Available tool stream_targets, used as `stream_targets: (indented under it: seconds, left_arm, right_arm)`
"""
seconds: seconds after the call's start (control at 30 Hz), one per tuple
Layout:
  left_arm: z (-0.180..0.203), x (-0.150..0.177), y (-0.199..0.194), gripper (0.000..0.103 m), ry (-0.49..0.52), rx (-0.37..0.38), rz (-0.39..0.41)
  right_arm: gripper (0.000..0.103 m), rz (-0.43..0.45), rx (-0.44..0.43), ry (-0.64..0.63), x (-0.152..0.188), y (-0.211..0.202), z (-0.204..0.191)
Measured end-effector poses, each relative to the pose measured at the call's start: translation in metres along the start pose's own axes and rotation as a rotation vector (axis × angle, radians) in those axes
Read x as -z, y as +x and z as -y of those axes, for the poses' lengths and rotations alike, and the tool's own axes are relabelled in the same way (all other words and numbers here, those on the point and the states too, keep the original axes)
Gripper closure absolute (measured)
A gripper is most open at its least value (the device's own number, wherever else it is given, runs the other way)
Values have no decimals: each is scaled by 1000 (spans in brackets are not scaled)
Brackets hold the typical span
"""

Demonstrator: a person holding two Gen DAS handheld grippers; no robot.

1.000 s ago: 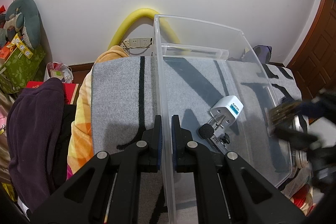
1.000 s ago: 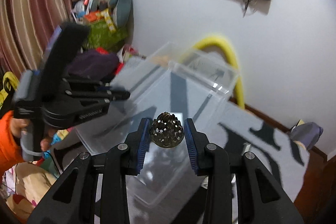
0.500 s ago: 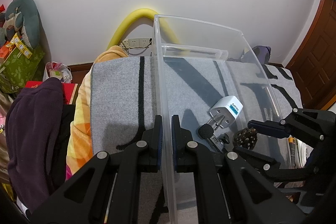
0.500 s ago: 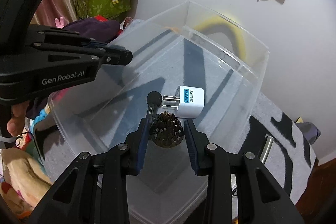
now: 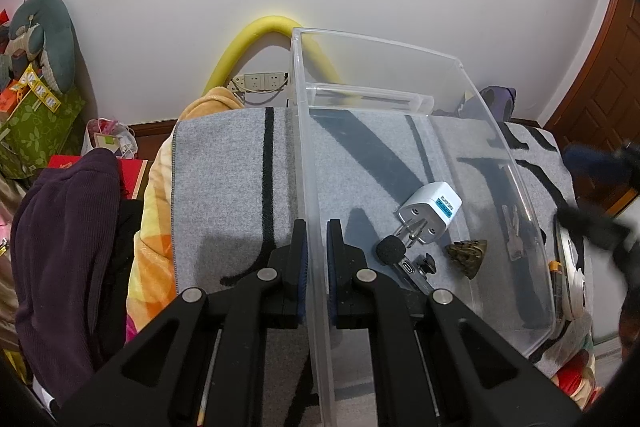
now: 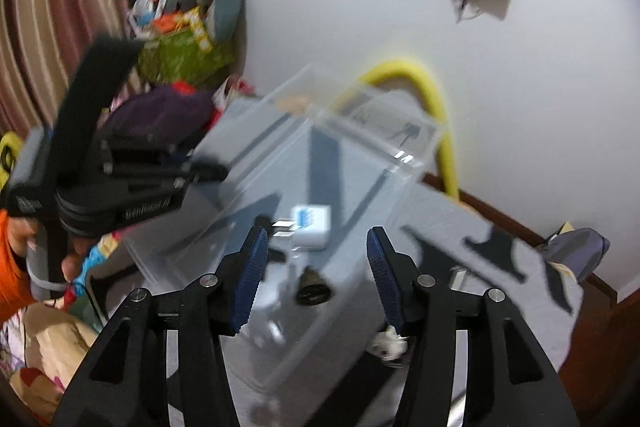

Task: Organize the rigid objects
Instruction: 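Place the dark ornament into the box beside the adapter, then grasp the silver metal cylinder with the right tool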

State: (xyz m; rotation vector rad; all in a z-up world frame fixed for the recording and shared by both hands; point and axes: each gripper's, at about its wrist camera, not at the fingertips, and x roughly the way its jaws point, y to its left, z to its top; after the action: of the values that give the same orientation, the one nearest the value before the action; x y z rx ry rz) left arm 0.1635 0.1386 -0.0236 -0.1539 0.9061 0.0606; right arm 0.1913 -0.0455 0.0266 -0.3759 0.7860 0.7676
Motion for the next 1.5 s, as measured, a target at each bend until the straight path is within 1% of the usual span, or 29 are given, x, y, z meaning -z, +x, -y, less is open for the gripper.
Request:
stream_targets:
  seconds: [0.13, 0.27, 0.33, 0.47, 0.63, 0.73, 0.8, 0.9, 1.03, 1.07, 1.1, 1.17, 1.2, 1.37, 1.5]
  left_arm:
    - [0, 0, 0, 97, 1, 1, -1]
    - [0, 0, 0, 97, 1, 0, 0]
    - [0, 1, 0, 97, 2, -1, 0]
    - [0, 1, 0, 97, 3, -2, 1]
    - [0, 2, -1, 97, 4, -6, 1]
    - [0, 2, -1, 97, 5, -7, 0]
    - [0, 2, -1, 97, 6, -7, 0]
    - [1, 2, 0, 97, 8, -10, -5]
    - [0, 3, 1, 97, 8, -10, -9]
    - [1, 2, 1, 97, 7, -10, -8]
    - [1, 3, 2, 97, 6, -9, -9]
    - [1, 2, 3, 97, 7, -10, -10]
    - [1, 3, 3, 97, 6, -10, -10]
    - [1, 2, 3, 97, 7, -10, -10]
    - [1, 2, 3, 97, 6, -10, -10]
  right_arm:
    - [55, 38, 40, 43, -2, -18, 23]
    - [55, 35, 70, 84, 5, -20, 44]
    - [55, 12, 83, 106, 12, -15, 54]
    - [55, -75, 116, 142, 34, 9, 72]
    - [55, -166, 114, 229, 56, 37, 98]
    - [58, -190, 119, 277, 59, 47, 113]
    - [65, -214, 98, 307, 61, 56, 120]
    - [66, -238, 69, 334, 61, 65, 125]
    - [70, -264, 77, 324, 59, 79, 126]
    - [74, -259, 89, 314, 58, 80, 125]
    - [83, -255, 93, 298, 57, 79, 121]
    - [88, -245, 97, 276, 56, 76, 119]
    - [89, -236, 92, 272, 55, 74, 118]
    - [89, -180, 108, 257, 51, 58, 113]
    - [89, -111, 131, 241, 39, 31, 105]
